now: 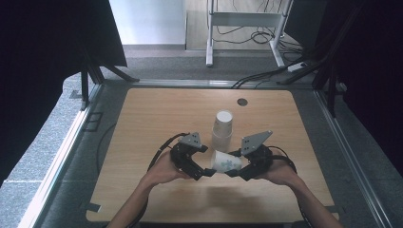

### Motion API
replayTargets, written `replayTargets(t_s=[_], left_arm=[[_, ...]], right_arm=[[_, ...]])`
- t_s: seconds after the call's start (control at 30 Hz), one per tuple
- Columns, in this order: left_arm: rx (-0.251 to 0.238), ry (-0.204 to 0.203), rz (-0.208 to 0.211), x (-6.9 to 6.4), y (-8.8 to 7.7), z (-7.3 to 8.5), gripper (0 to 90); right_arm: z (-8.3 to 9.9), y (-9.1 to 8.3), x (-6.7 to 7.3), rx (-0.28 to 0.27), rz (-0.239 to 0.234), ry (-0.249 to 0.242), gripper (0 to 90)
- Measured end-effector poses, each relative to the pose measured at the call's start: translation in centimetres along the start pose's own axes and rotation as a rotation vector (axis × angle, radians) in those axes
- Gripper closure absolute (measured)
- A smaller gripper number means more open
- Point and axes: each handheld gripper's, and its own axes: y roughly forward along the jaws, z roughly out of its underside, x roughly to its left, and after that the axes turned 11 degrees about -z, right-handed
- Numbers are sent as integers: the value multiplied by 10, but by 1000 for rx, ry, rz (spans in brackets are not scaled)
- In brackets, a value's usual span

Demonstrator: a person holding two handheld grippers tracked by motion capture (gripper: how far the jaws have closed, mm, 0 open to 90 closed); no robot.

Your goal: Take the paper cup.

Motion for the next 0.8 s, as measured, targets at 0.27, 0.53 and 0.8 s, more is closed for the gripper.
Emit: replayTargets(t_s=[0.27, 0.53, 0.8], left_arm=[[-133, -73, 68, 4, -1, 3, 134], [-157, -76, 127, 5, 9, 2, 154], [-181, -67, 167, 4, 10, 1, 240]], right_arm=[[11, -9, 2, -114, 18, 14, 374], [20, -6, 3, -159, 13, 24, 374], [21, -2, 3, -169, -1, 22, 374]])
